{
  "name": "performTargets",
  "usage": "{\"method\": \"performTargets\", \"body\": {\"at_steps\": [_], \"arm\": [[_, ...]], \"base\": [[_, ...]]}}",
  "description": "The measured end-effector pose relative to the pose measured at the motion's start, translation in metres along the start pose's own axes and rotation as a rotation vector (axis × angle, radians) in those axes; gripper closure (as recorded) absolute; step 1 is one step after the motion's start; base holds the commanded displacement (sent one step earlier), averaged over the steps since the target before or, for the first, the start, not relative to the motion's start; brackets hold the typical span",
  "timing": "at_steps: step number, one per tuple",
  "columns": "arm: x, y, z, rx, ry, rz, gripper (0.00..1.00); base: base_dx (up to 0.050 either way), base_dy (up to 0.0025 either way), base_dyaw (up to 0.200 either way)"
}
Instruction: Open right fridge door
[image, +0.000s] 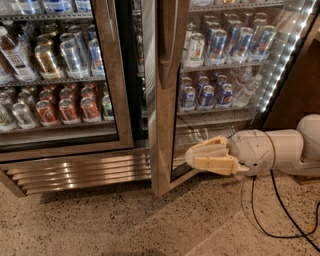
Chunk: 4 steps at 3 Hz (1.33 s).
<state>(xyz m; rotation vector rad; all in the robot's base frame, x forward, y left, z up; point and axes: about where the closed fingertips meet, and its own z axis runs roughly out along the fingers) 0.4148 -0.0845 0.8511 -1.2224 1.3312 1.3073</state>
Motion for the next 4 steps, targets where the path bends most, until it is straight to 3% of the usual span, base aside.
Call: {"method": "performTargets", "body": {"at_steps": [2, 3, 4], "arm": [[0.056, 0.079, 0.011, -0.063, 0.013, -0.053, 1.00], [0.056, 0.079, 0.011, -0.063, 0.012, -0.053, 1.00], [0.053, 0.076, 0.010, -0.015, -0.020, -0.064, 1.00]], "base": [[0.000, 0.00000, 0.000], [0.000, 0.00000, 0.000], [0.000, 0.00000, 0.000]]}}
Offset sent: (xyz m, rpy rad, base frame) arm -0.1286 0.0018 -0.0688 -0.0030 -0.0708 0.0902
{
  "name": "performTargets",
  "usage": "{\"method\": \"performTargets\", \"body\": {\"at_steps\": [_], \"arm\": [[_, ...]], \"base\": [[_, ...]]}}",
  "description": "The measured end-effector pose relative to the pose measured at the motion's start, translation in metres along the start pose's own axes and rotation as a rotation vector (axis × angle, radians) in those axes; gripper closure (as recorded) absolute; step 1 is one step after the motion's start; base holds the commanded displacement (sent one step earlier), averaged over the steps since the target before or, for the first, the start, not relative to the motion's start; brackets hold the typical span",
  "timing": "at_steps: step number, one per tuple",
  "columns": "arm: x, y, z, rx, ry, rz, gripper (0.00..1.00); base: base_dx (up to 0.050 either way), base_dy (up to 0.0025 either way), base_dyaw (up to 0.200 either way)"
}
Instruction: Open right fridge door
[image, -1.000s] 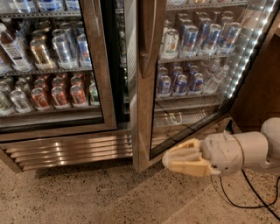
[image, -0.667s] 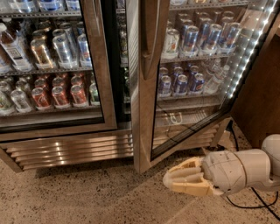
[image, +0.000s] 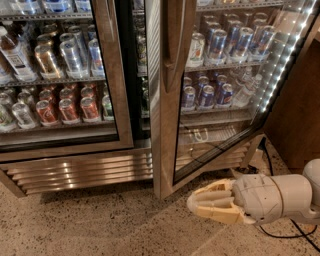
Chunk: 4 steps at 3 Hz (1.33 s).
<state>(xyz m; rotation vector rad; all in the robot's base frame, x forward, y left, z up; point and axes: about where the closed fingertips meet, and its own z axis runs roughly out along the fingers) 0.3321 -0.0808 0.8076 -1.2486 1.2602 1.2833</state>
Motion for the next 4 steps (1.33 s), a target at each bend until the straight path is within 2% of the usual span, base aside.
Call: {"method": "performTargets", "body": {"at_steps": [1, 2, 3, 4], "arm": [[0.005, 0.002, 0.000, 0.093, -0.085, -0.024, 1.00], [0.005, 0.002, 0.000, 0.091, -0.085, -0.025, 1.00], [0.018, 0.040, 0.001, 0.078, -0.097, -0.041, 1.00], [0.018, 0.040, 0.001, 0.078, -0.096, -0.041, 1.00]], "base": [[0.000, 0.00000, 0.000], [-0.047, 0.00000, 0.000], [0.000, 0.00000, 0.000], [-0.049, 0.00001, 0.000]]}}
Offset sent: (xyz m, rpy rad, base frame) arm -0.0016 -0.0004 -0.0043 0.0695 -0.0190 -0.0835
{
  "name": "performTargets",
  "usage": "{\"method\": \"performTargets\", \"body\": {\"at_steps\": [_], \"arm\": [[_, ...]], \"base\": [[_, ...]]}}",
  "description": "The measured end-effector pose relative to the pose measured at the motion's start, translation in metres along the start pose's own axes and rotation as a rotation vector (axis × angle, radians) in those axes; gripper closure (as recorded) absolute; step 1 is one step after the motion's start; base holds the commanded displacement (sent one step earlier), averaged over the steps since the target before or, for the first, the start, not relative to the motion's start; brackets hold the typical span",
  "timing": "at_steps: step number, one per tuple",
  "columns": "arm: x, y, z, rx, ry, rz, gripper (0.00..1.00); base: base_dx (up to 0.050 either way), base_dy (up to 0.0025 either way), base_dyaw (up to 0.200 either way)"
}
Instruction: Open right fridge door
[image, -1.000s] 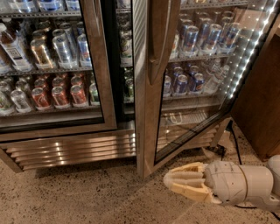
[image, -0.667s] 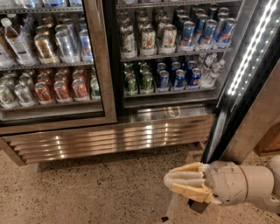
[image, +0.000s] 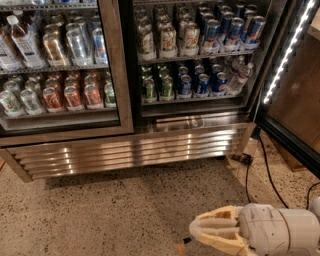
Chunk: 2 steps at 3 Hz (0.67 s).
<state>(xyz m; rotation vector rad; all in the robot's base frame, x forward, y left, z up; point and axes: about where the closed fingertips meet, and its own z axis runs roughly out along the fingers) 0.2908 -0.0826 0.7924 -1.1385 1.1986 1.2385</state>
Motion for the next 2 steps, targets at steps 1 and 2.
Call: {"method": "performTargets", "body": {"at_steps": [1, 2], "arm": [[0.0000, 0.0000, 0.0000, 0.000, 0.000, 0.000, 0.99], [0.0000, 0.0000, 0.0000, 0.000, 0.000, 0.000, 0.80]], "base": [[0.000, 0.00000, 0.000], [0.000, 0.00000, 0.000]]}}
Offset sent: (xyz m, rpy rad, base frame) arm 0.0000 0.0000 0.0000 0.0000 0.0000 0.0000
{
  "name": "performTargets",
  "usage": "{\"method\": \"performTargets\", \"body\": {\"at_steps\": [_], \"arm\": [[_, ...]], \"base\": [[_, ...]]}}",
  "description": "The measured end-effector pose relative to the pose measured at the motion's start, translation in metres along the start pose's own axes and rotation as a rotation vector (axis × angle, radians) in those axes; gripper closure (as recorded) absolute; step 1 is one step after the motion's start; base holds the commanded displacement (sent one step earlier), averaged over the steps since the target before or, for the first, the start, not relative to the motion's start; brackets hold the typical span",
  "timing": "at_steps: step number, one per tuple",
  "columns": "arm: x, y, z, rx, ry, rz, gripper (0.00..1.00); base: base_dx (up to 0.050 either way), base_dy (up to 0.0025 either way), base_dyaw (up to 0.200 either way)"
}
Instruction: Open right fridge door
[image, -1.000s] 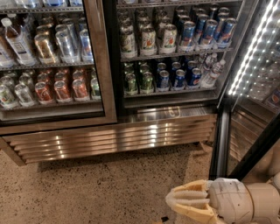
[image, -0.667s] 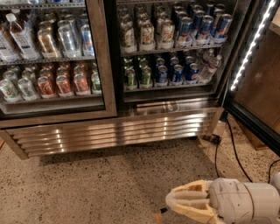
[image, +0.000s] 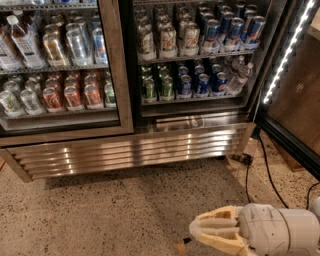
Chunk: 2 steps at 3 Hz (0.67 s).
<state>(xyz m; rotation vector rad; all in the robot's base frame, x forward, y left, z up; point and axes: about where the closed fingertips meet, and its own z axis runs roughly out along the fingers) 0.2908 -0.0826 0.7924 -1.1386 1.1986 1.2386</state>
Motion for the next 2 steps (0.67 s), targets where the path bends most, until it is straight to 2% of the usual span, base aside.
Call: {"method": "performTargets", "body": {"at_steps": [2], "arm": [[0.0000, 0.0000, 0.0000, 0.000, 0.000, 0.000, 0.33]], "base": [[0.000, 0.00000, 0.000]]}}
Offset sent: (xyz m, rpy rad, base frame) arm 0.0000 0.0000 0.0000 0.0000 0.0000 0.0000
